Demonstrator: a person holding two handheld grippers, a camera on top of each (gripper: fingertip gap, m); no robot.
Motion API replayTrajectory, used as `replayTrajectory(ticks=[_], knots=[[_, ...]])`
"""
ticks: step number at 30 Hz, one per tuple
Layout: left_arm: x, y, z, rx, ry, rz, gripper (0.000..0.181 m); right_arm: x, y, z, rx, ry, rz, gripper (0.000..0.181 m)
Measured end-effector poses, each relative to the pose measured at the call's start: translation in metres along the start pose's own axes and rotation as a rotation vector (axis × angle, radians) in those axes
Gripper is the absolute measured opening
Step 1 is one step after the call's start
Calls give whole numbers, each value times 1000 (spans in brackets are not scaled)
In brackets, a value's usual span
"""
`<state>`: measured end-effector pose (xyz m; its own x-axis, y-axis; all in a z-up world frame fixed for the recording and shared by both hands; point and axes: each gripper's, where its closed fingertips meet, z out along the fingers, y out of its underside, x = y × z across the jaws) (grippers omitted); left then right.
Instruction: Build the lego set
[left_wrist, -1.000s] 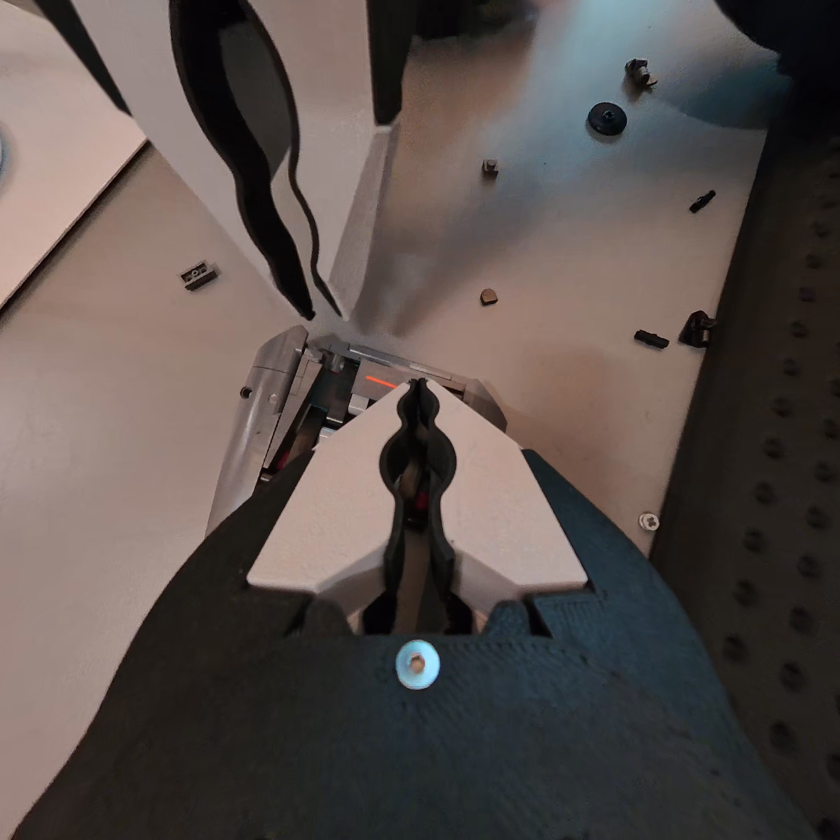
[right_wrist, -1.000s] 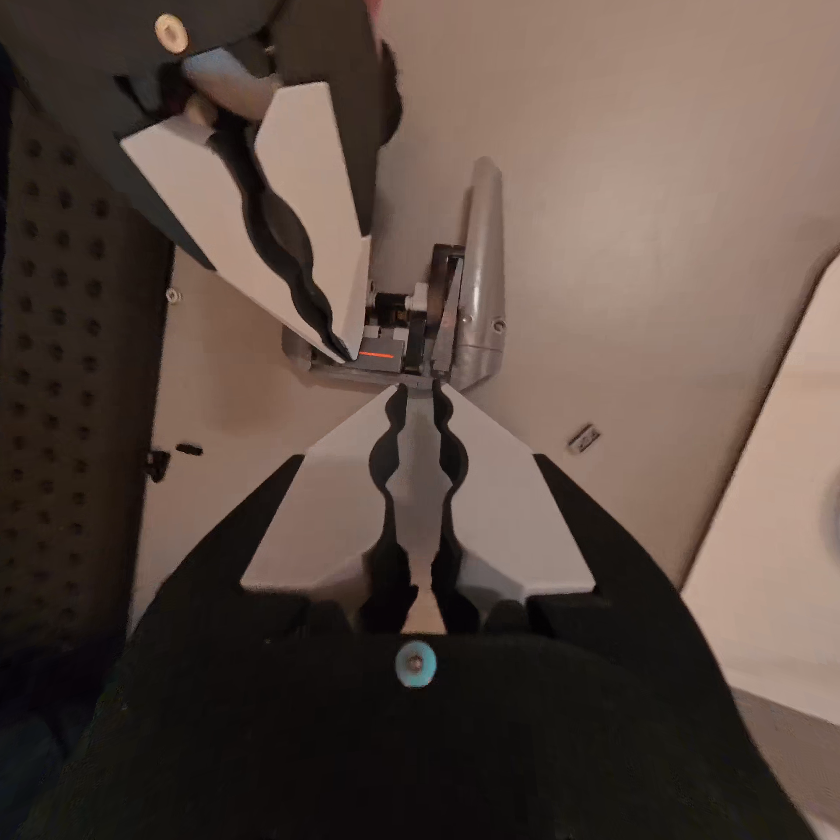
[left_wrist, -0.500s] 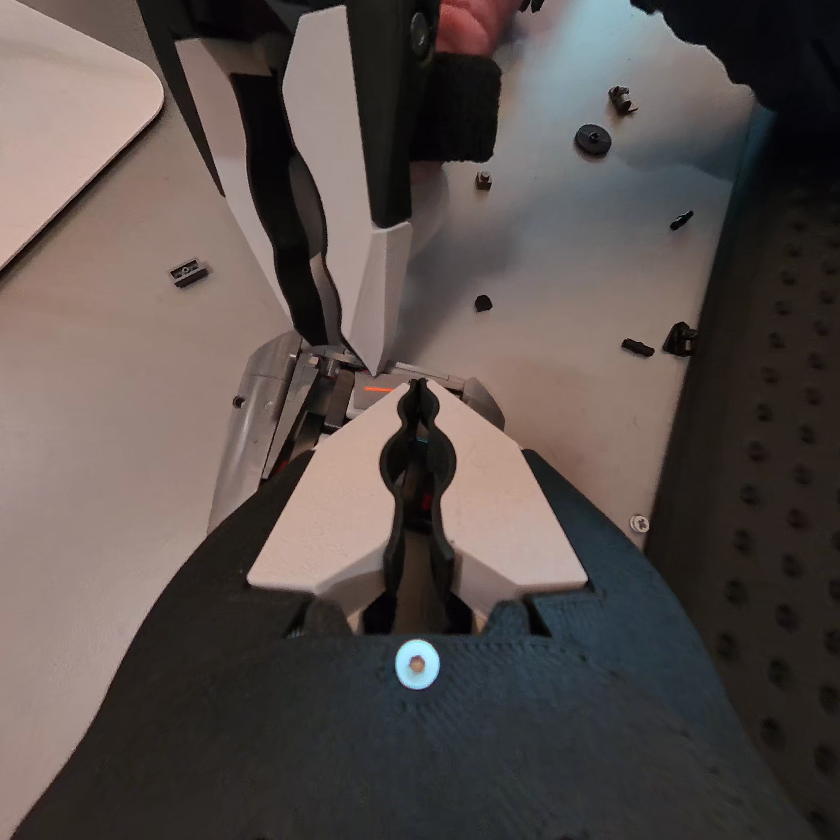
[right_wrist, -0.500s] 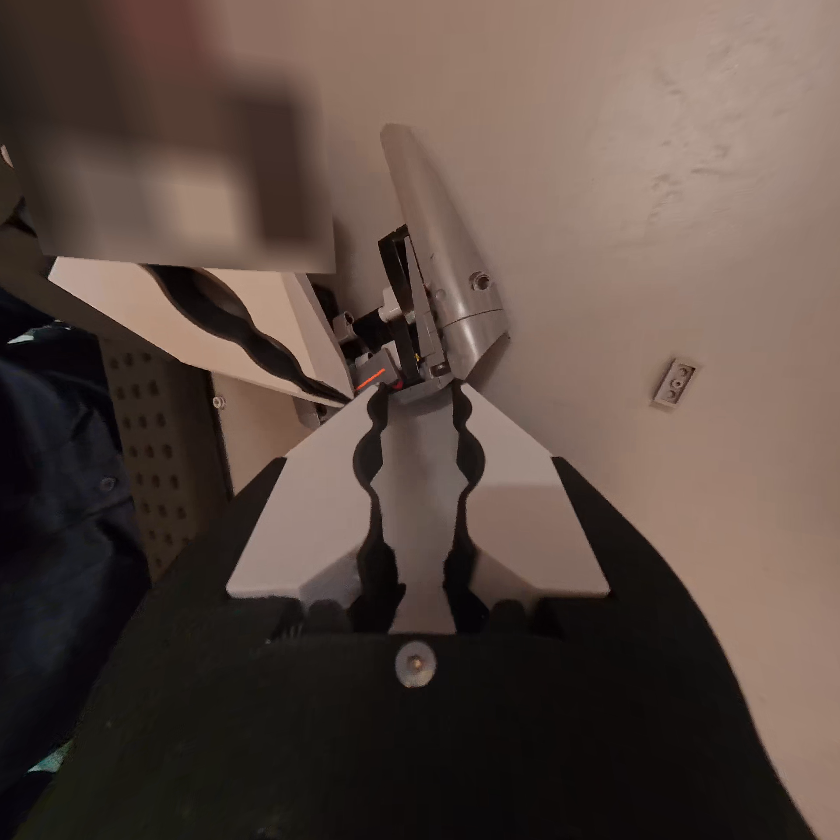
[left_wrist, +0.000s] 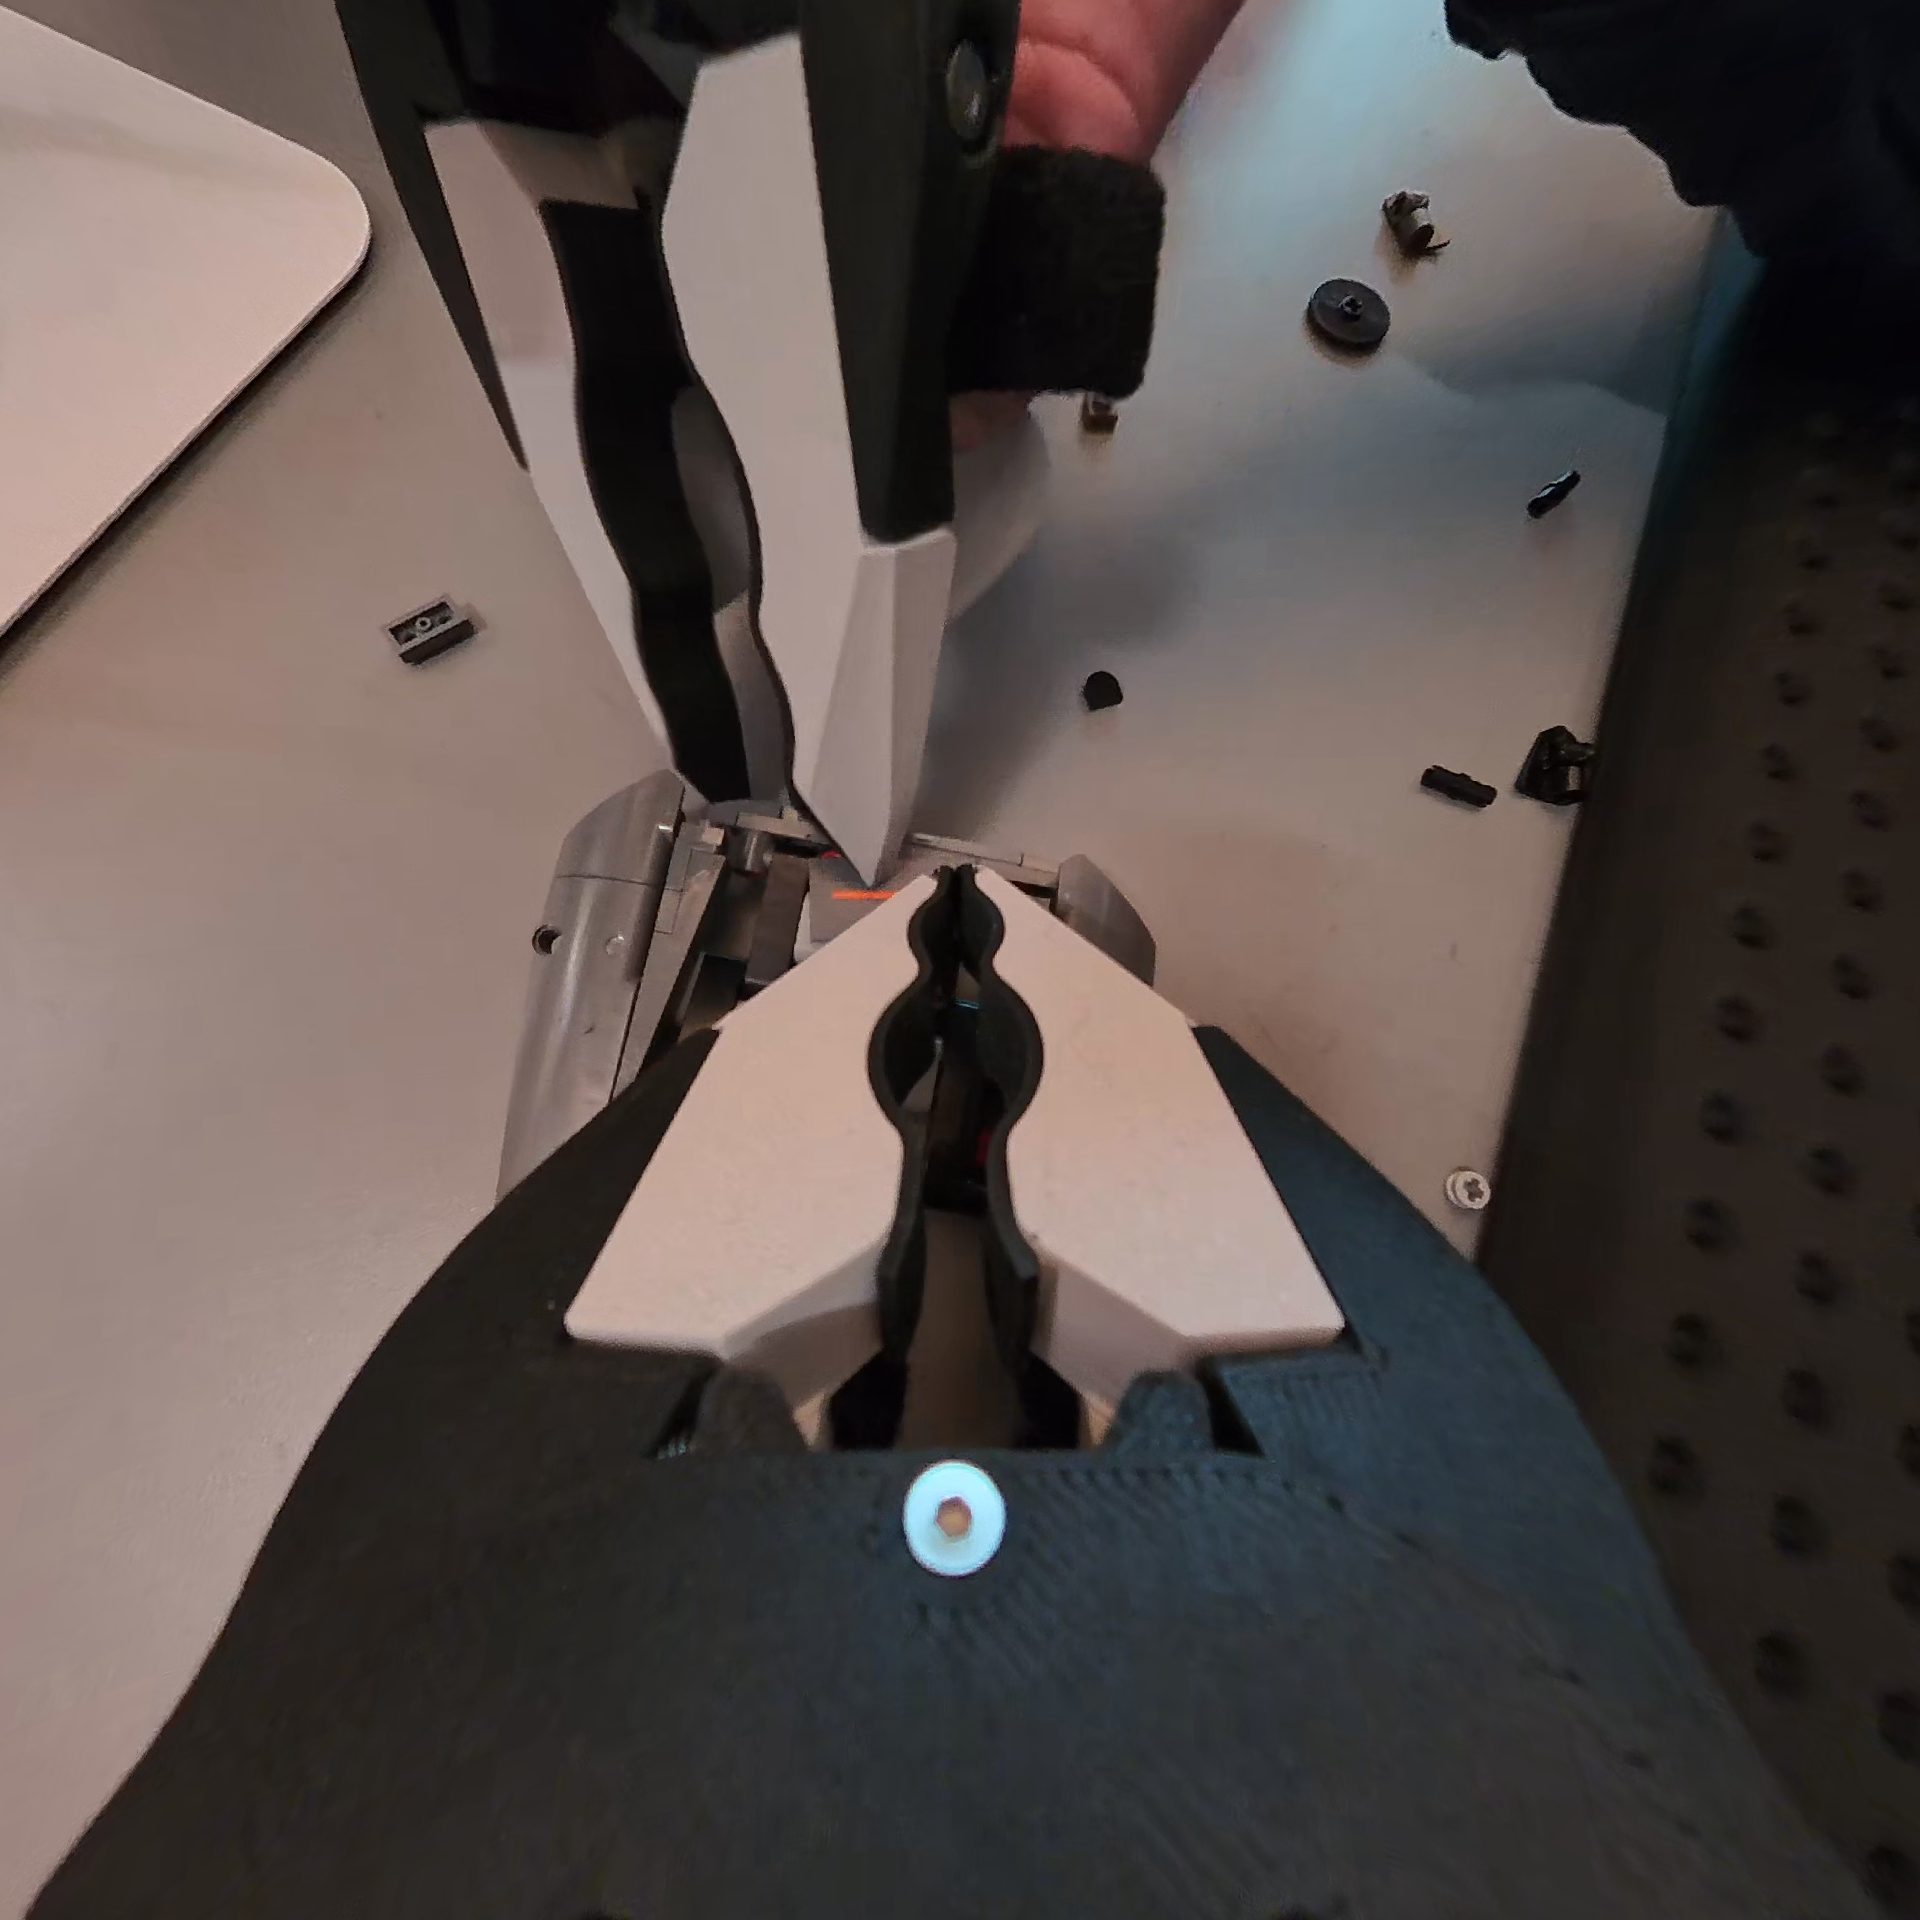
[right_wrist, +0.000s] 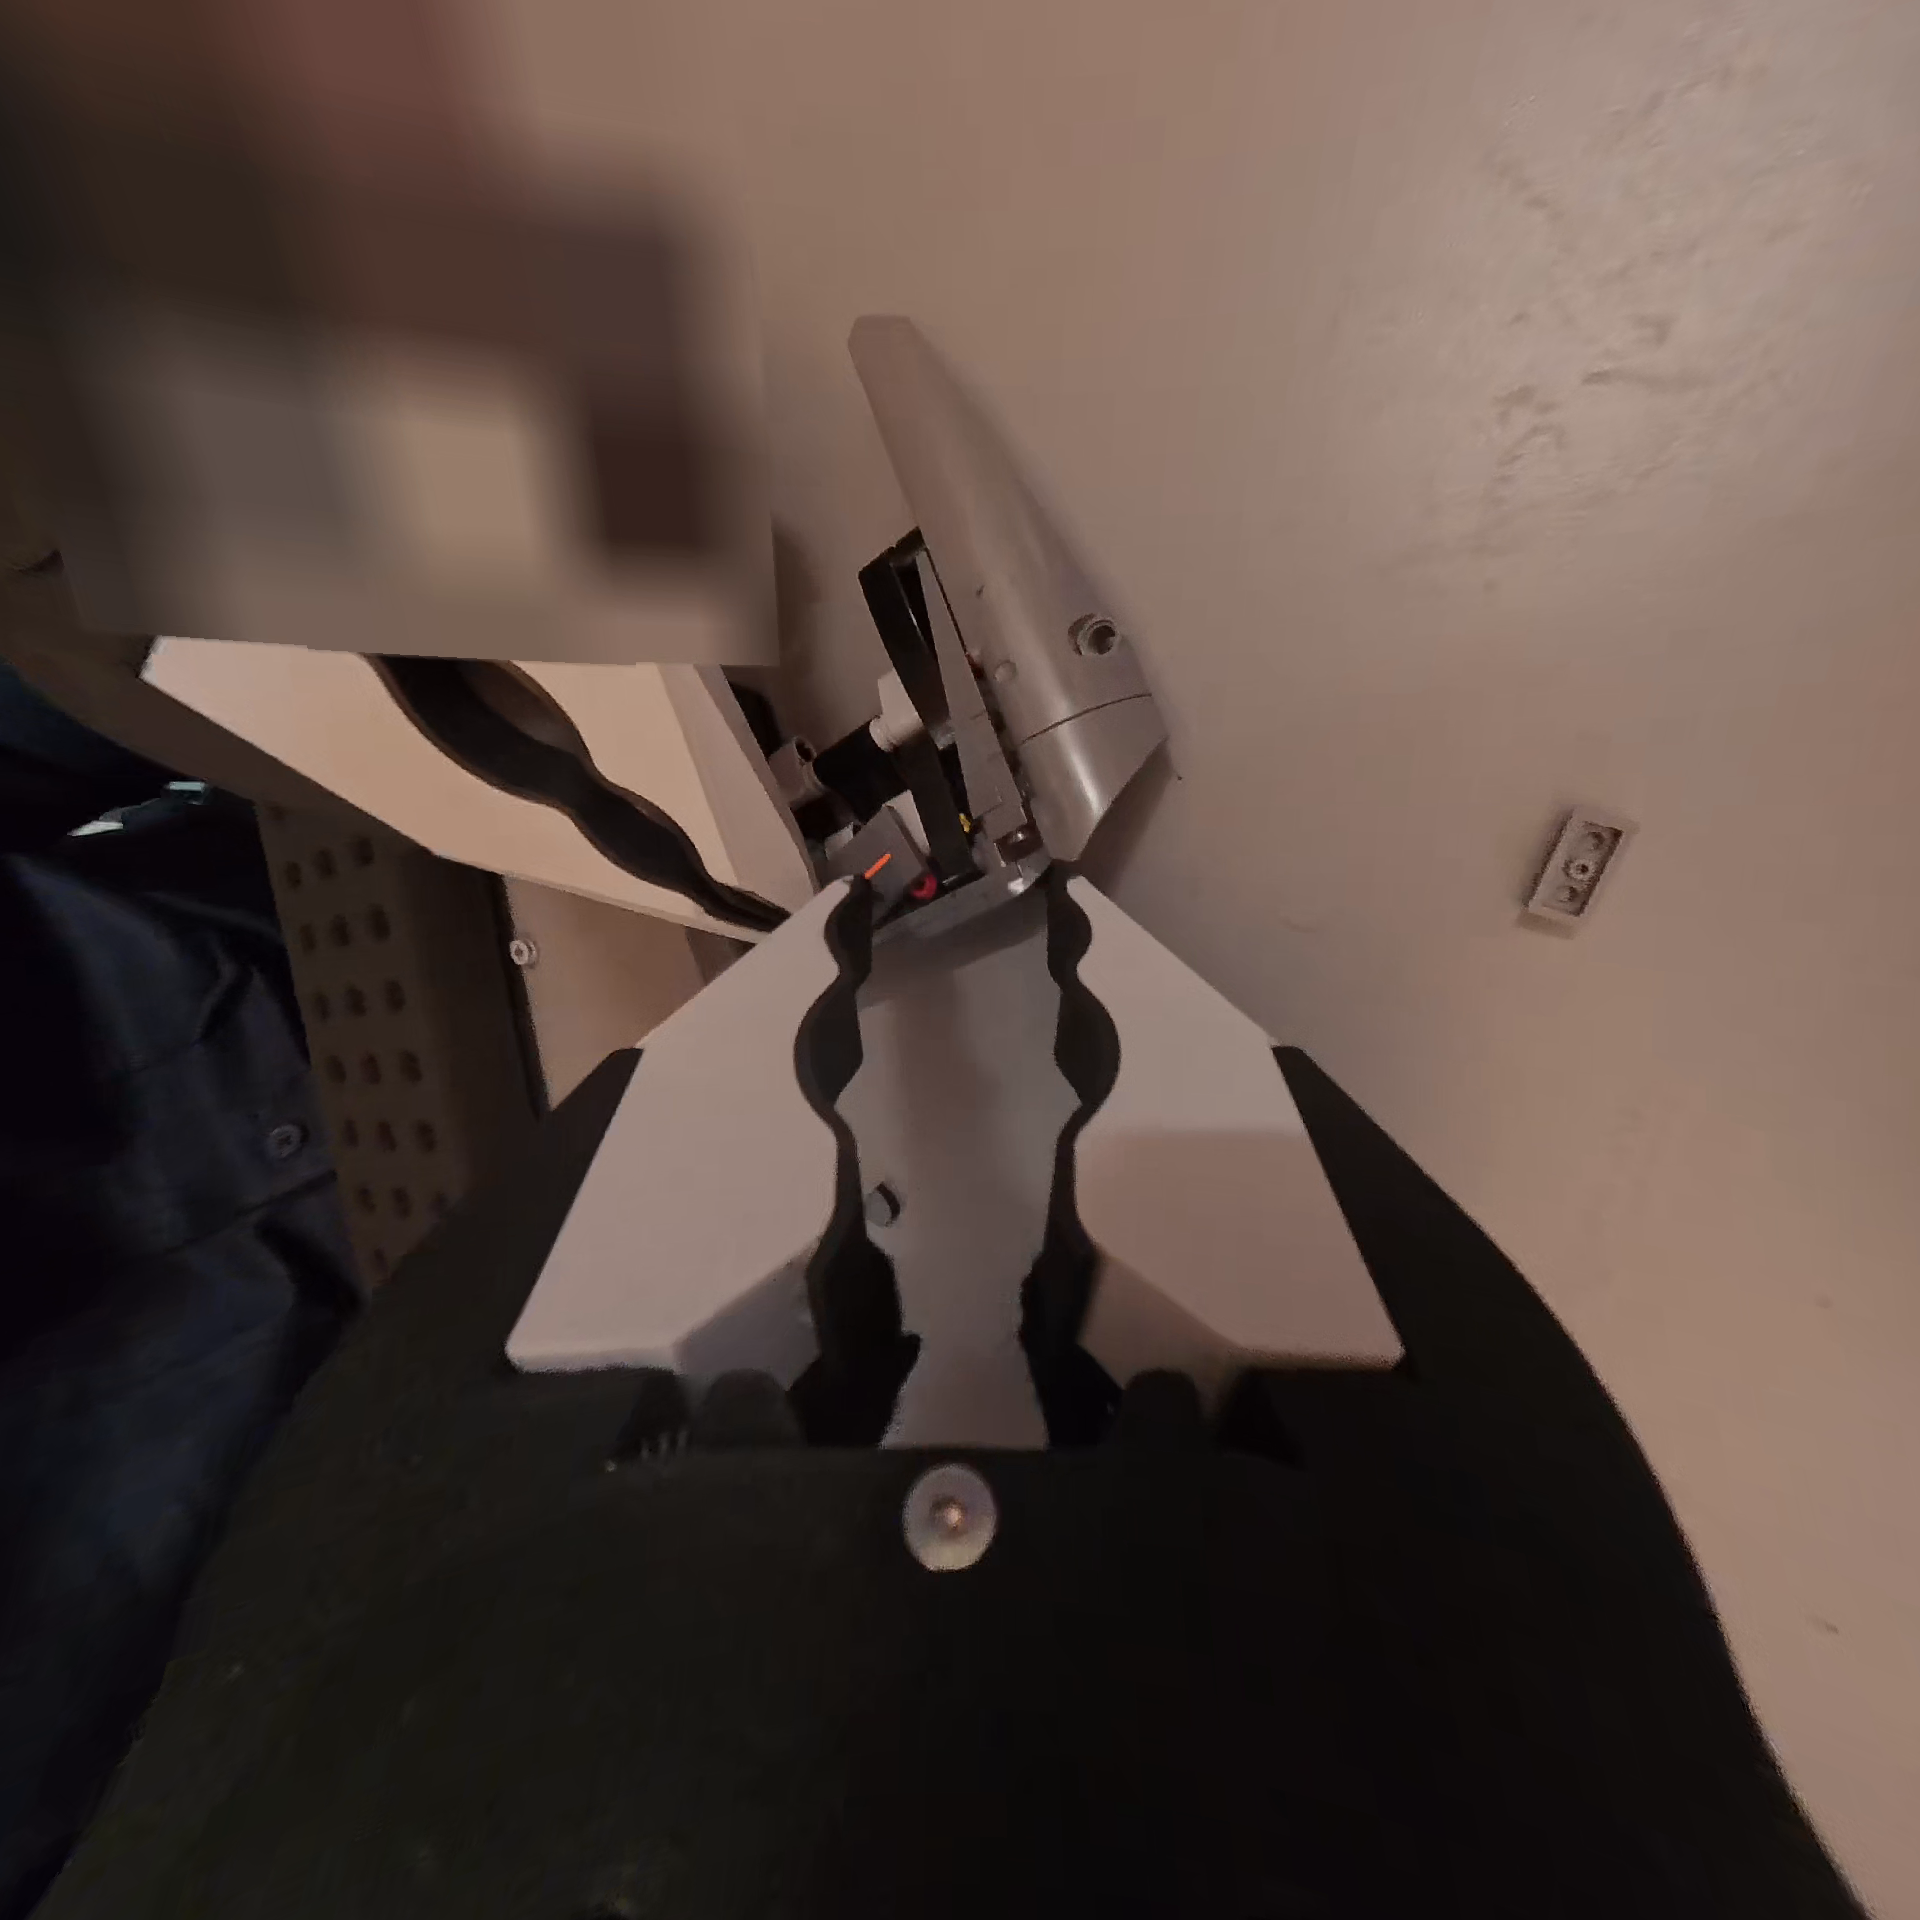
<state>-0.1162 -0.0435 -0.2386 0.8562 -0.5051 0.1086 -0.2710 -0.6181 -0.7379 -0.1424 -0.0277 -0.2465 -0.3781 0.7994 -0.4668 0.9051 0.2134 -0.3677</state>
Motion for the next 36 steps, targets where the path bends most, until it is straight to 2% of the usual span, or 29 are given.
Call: replayTrajectory(ticks=[7, 11, 14, 36], knots=[[-3, 2, -3, -2, -14, 3, 2, -1, 0, 1, 4, 12, -7, 31], [-9, 5, -12, -6, -59, 11, 28, -1, 1, 1, 11, -5, 3, 30], [-15, 8, -10, -34, -98, 18, 39, 0, 2, 0, 12, -17, 10, 30], [-9, 6, -2, -122, -55, 122, 29, -2, 4, 0, 26, -85, 28, 29]])
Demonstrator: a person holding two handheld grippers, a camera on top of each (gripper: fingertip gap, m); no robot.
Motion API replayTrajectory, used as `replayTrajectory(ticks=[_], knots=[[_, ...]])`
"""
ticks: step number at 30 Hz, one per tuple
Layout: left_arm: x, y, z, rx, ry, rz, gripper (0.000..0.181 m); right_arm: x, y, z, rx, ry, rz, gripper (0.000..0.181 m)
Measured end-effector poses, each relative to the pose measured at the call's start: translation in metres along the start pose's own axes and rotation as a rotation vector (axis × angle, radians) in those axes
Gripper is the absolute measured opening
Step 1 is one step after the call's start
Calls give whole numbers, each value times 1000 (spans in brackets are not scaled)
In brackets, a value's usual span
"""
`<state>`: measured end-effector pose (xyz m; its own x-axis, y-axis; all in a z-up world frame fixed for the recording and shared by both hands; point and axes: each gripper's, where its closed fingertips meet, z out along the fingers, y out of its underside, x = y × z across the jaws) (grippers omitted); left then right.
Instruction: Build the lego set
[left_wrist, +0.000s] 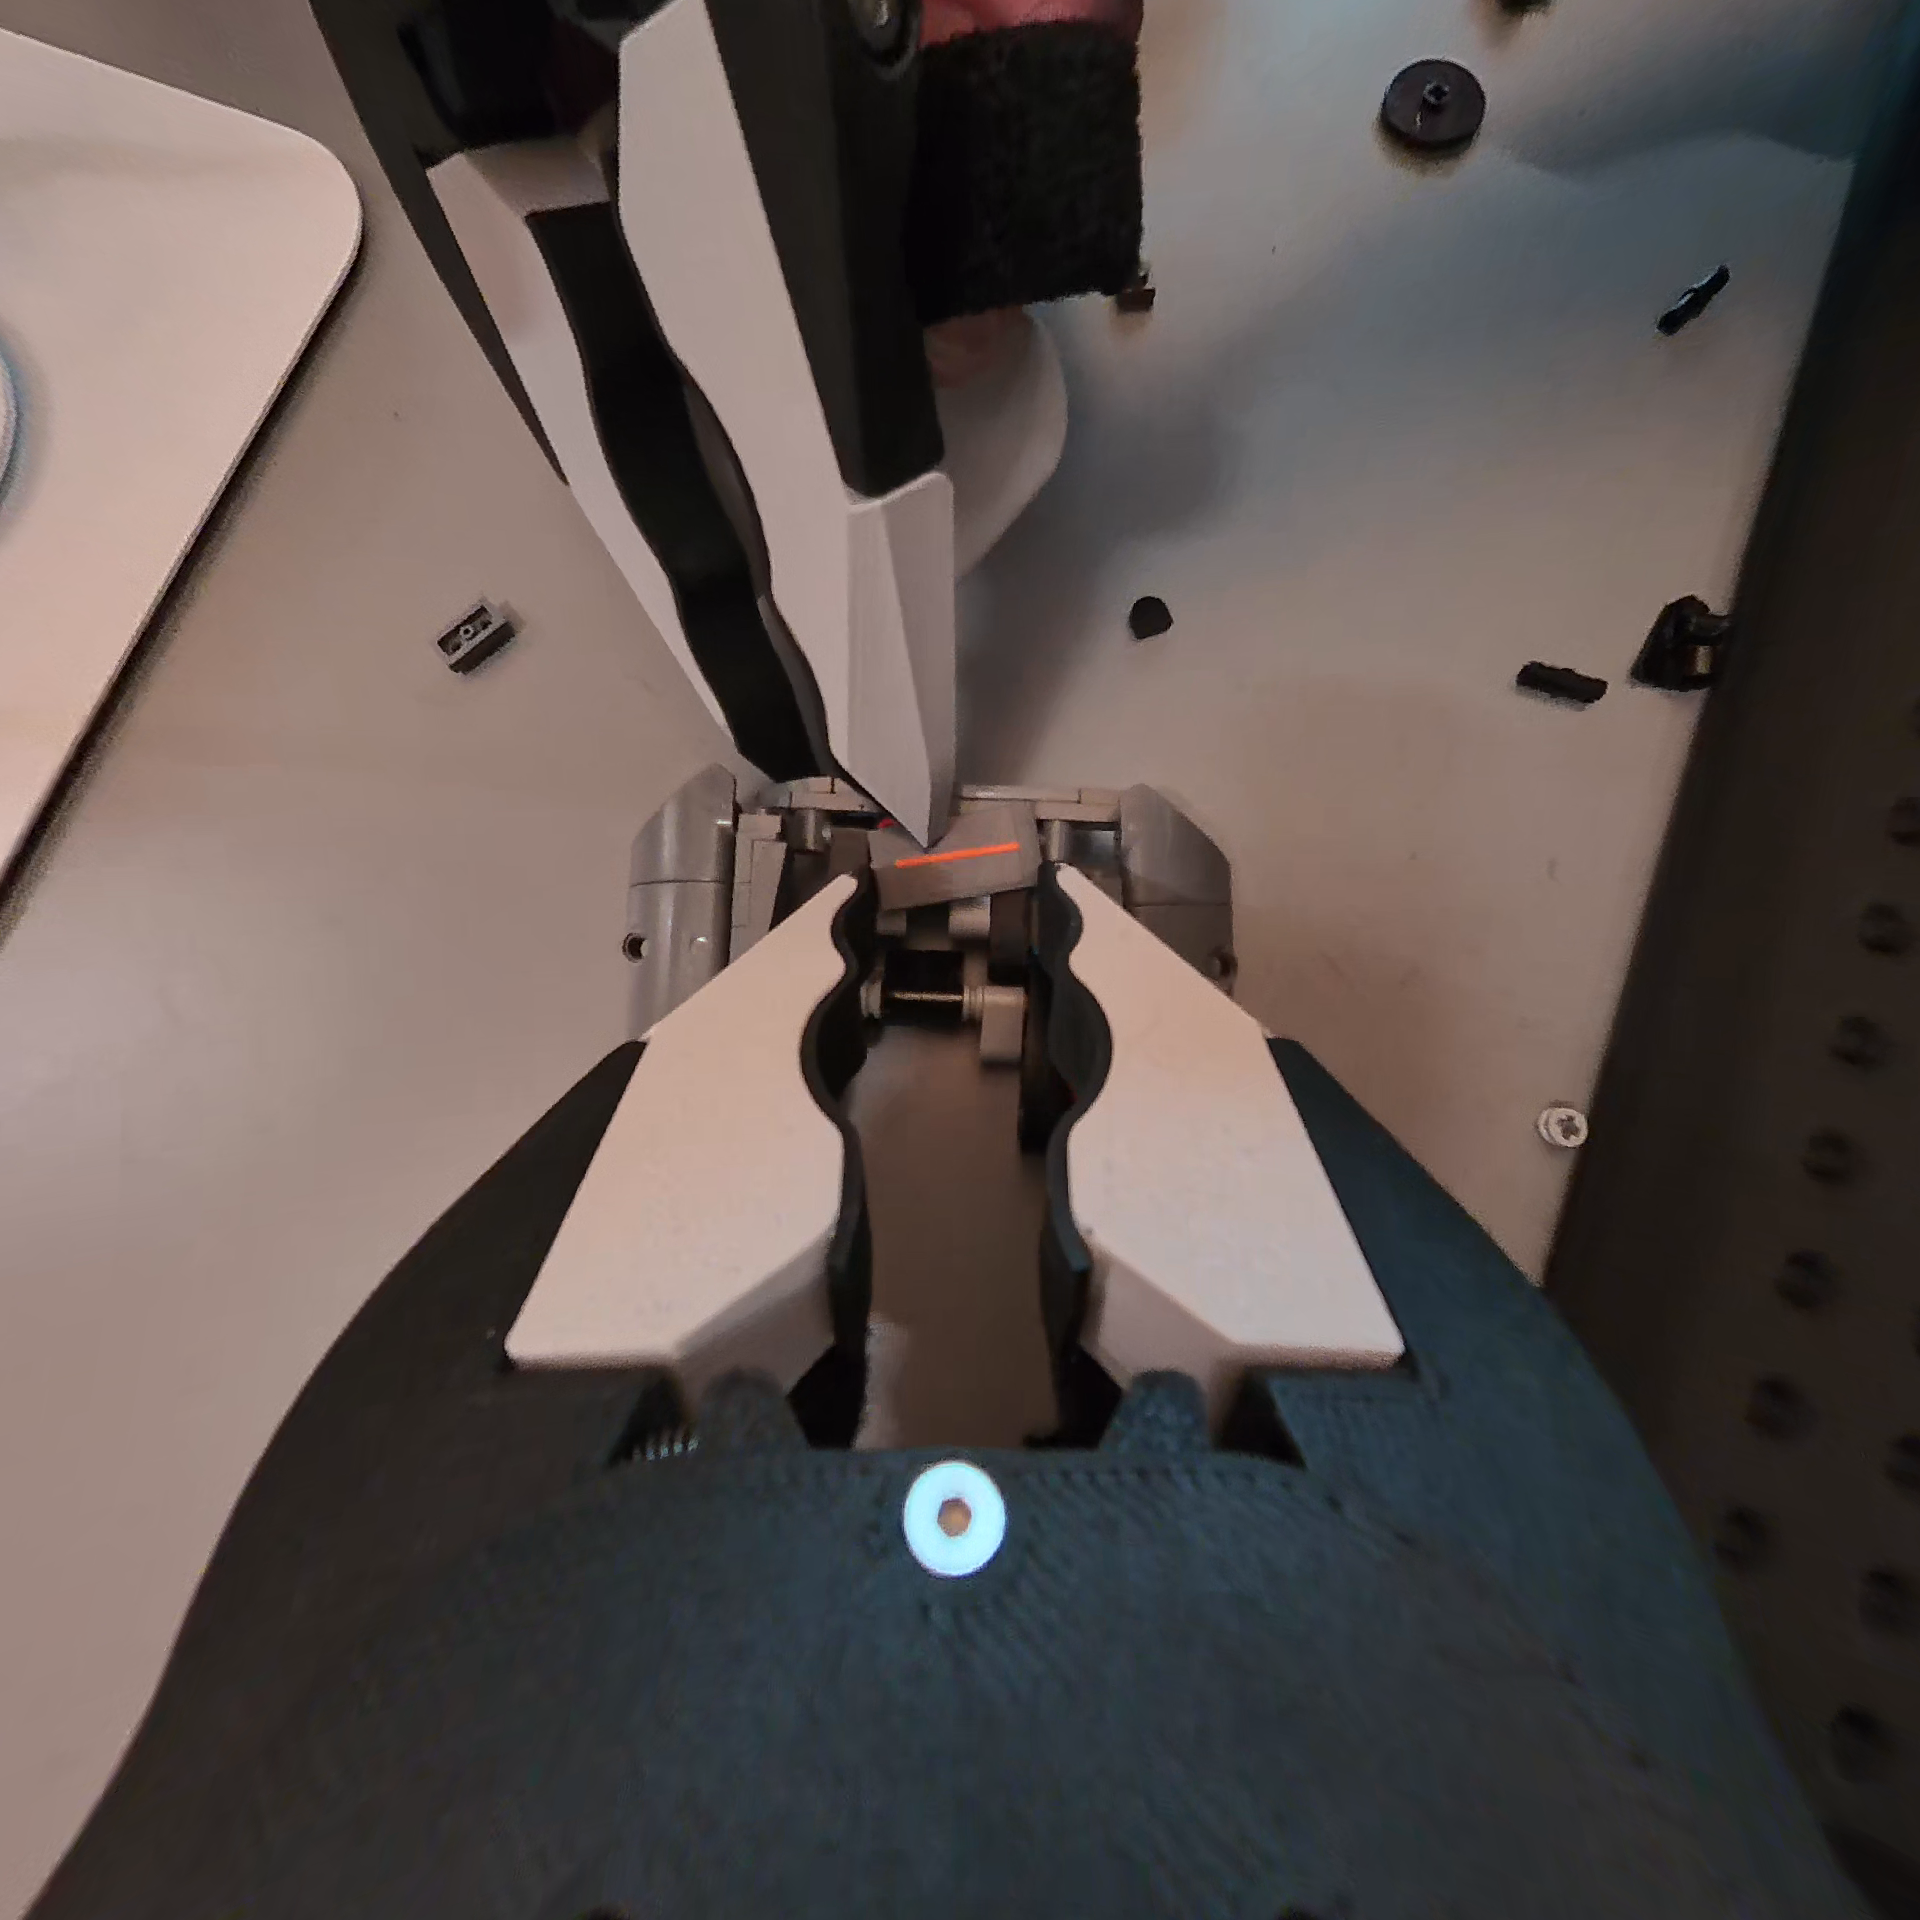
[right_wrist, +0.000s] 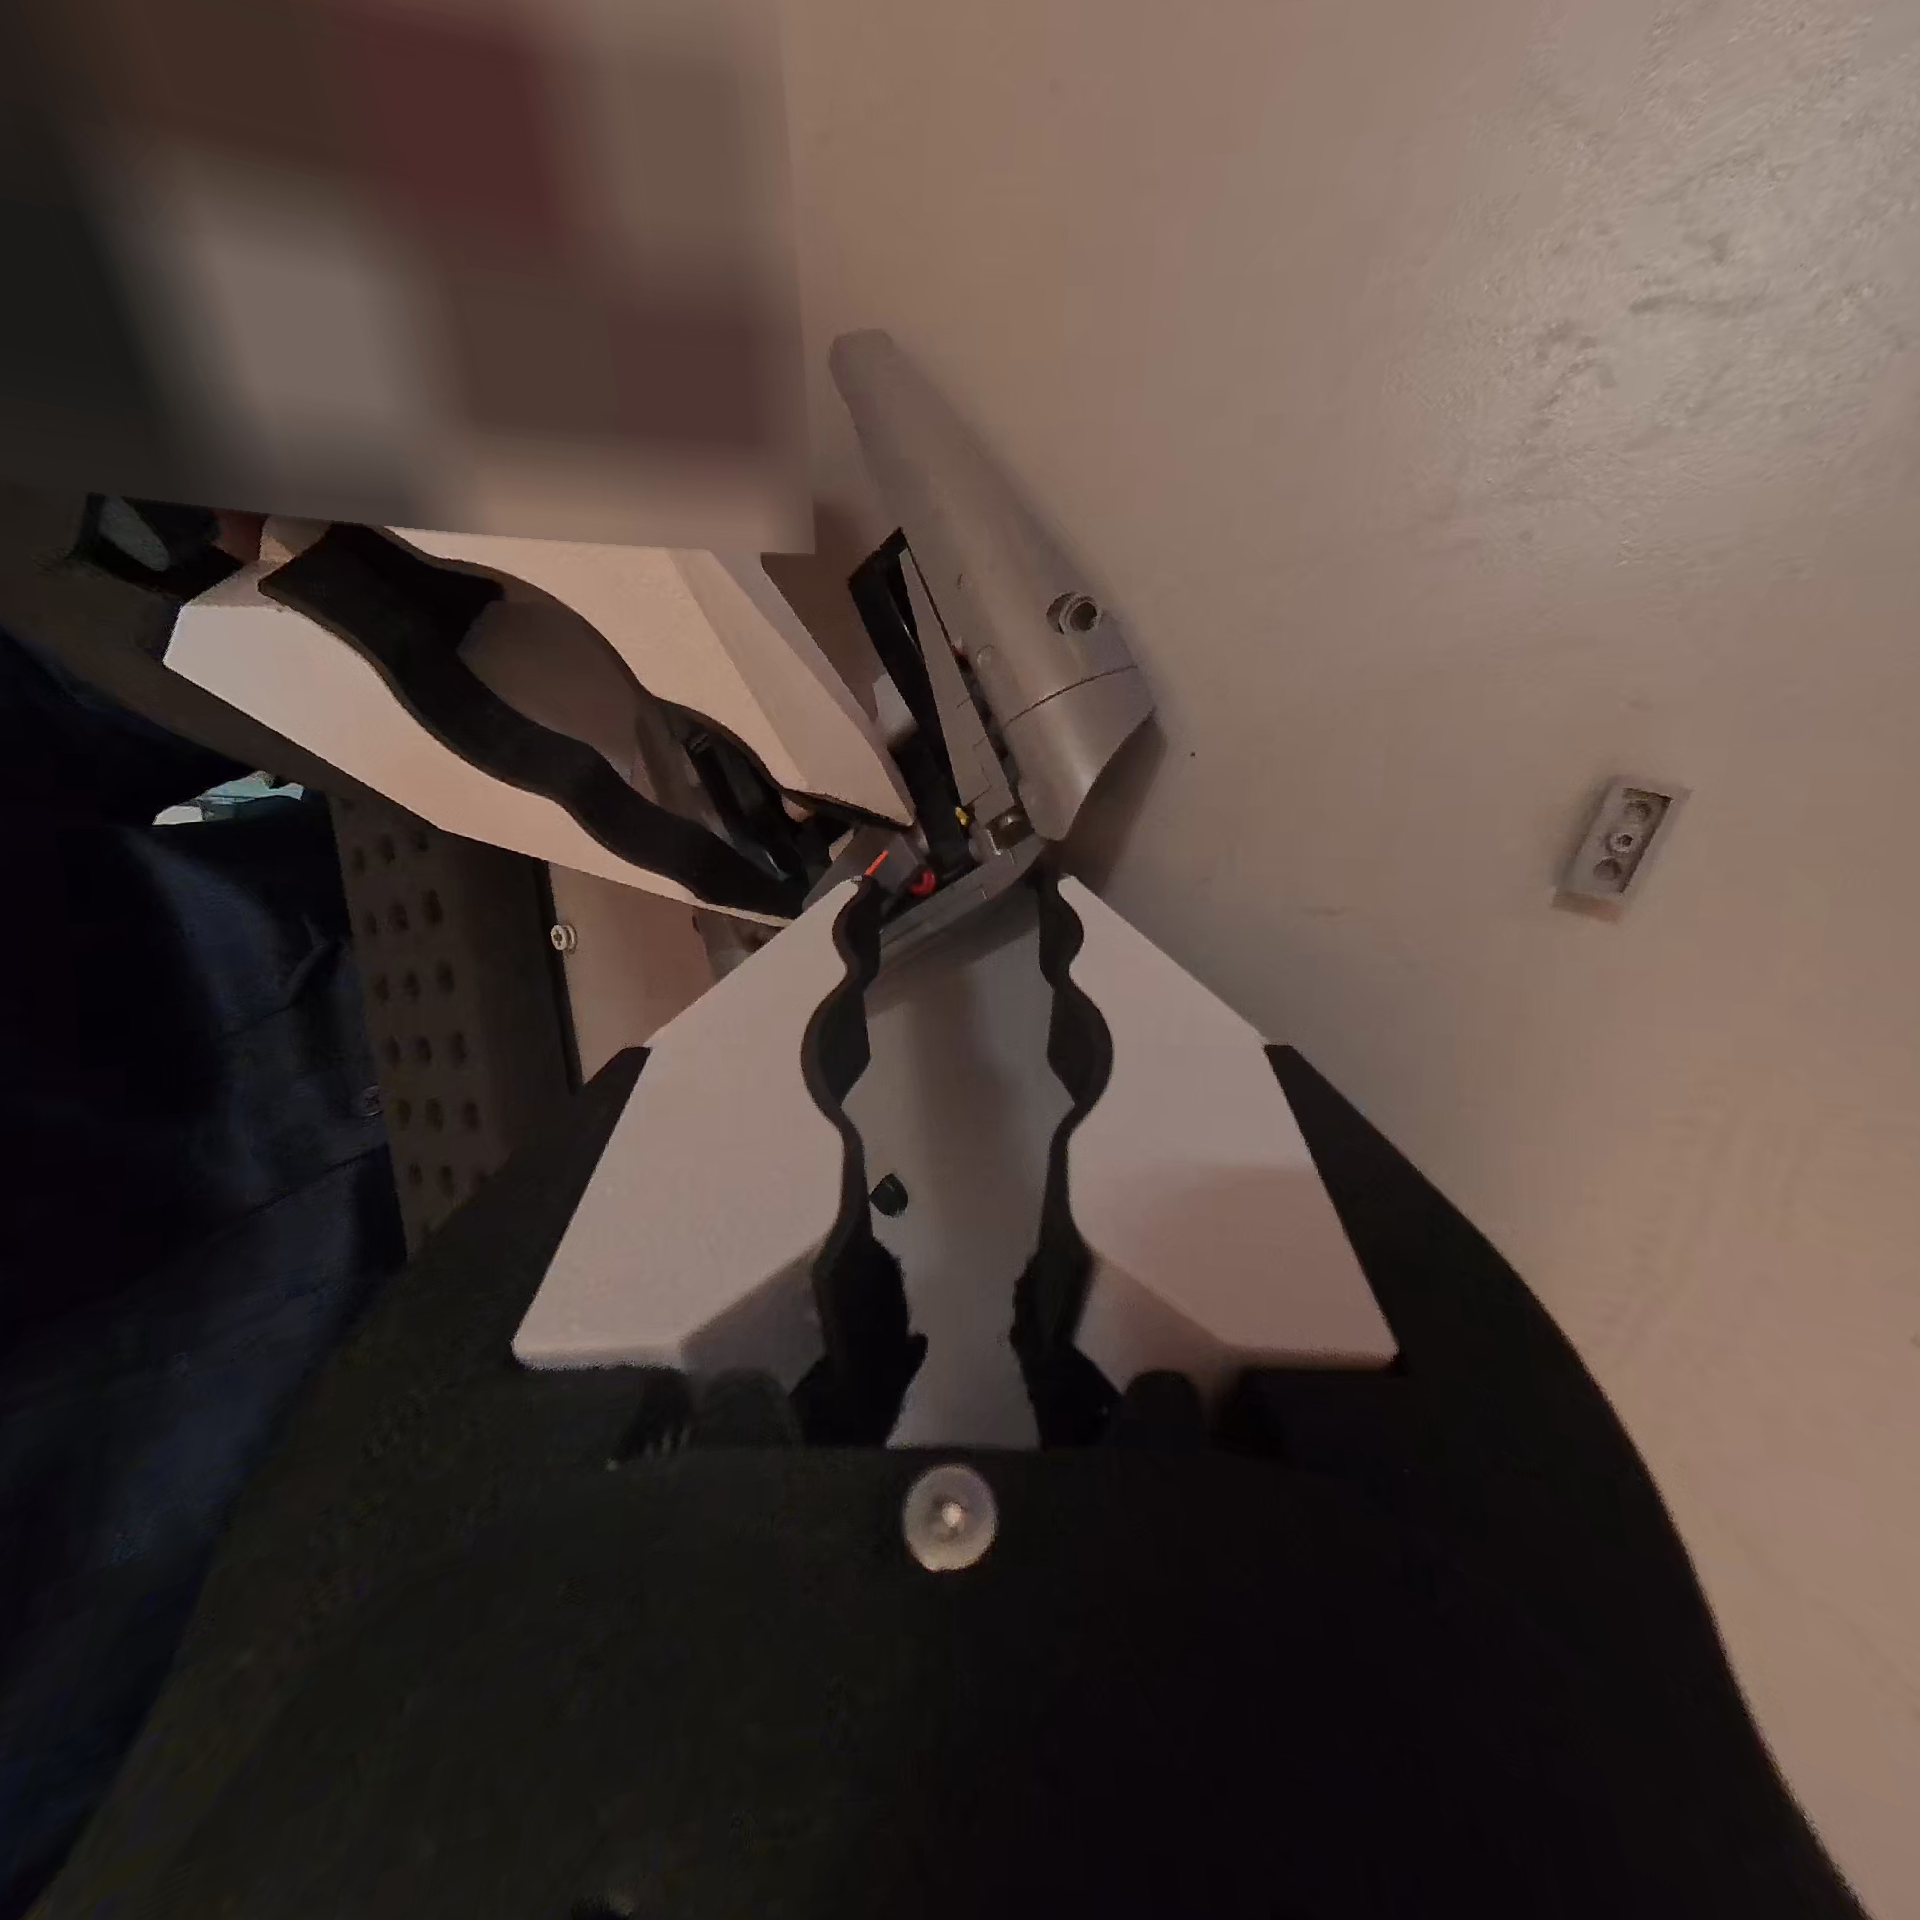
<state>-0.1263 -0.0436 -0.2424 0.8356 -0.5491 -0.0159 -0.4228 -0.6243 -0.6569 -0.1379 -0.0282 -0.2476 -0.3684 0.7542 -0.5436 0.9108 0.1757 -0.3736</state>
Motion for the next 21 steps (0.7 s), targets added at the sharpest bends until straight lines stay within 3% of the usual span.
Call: replayTrajectory(ticks=[5, 9, 16, 21], knots=[[0, 0, 0, -30, 28, 32, 28, 1, 1, -2, -2, -7, 1, 29], [-1, 1, -2, -55, 42, 97, 16, 0, 2, -2, -4, -23, 2, 28], [2, 3, -1, -80, 97, 104, 20, 2, 6, -1, -17, -19, -2, 24], [10, -1, -5, -24, 118, 61, 30, 2, 5, -1, -14, -27, 0, 24]])
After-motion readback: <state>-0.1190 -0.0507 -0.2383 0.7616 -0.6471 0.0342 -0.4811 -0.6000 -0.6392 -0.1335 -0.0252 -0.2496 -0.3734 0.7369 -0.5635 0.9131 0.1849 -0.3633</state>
